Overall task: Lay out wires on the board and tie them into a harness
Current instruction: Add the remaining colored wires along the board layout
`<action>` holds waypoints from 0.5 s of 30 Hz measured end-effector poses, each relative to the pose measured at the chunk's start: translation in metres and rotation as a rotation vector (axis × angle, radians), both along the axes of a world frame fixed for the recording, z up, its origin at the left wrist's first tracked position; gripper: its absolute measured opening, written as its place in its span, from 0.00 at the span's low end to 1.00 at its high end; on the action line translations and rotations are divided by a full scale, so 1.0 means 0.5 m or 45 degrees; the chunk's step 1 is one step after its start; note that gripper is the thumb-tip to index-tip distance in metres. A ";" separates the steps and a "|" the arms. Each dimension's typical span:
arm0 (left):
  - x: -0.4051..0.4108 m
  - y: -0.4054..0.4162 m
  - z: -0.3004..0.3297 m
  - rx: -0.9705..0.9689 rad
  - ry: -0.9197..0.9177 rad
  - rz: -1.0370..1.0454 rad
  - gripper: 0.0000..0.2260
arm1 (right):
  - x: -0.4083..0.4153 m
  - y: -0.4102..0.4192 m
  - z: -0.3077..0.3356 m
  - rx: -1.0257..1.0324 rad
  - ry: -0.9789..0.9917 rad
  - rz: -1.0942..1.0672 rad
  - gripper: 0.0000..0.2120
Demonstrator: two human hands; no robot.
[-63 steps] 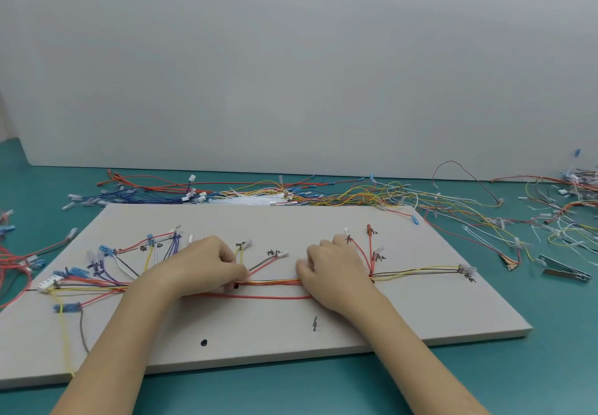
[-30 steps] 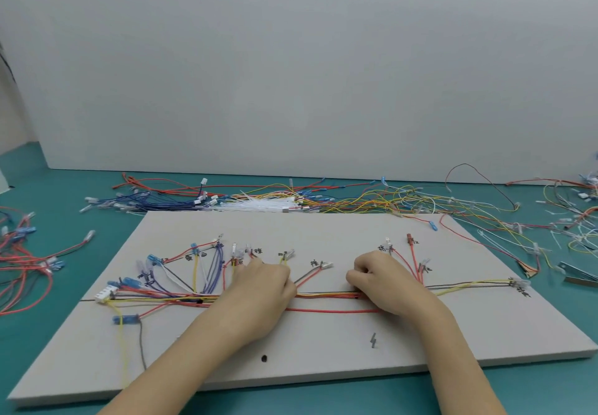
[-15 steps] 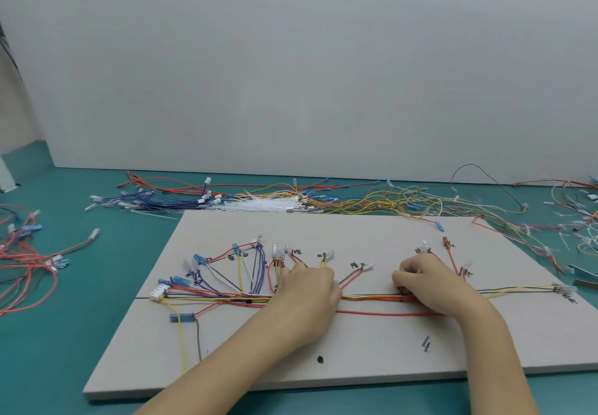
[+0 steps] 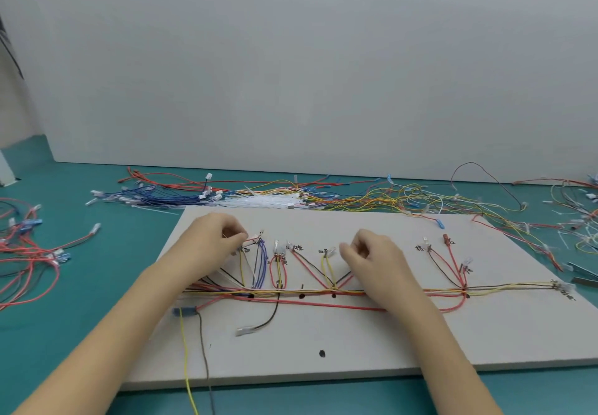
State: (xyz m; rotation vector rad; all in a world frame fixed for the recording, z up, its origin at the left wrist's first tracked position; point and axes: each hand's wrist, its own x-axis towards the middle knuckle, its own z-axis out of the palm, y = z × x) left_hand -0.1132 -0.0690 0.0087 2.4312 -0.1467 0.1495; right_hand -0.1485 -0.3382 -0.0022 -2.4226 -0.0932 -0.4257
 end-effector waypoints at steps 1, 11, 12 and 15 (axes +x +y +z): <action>0.007 0.007 -0.008 0.037 -0.012 0.015 0.05 | -0.003 0.017 -0.004 -0.055 -0.007 0.044 0.15; 0.020 0.019 -0.027 -0.076 -0.275 0.033 0.07 | -0.020 0.049 -0.021 -0.437 0.067 0.171 0.14; 0.019 0.024 -0.022 -0.155 -0.291 0.061 0.07 | -0.020 0.048 -0.021 -0.450 0.064 0.168 0.14; 0.017 0.051 -0.017 -0.264 -0.187 0.104 0.08 | -0.022 0.046 -0.021 -0.457 0.056 0.191 0.15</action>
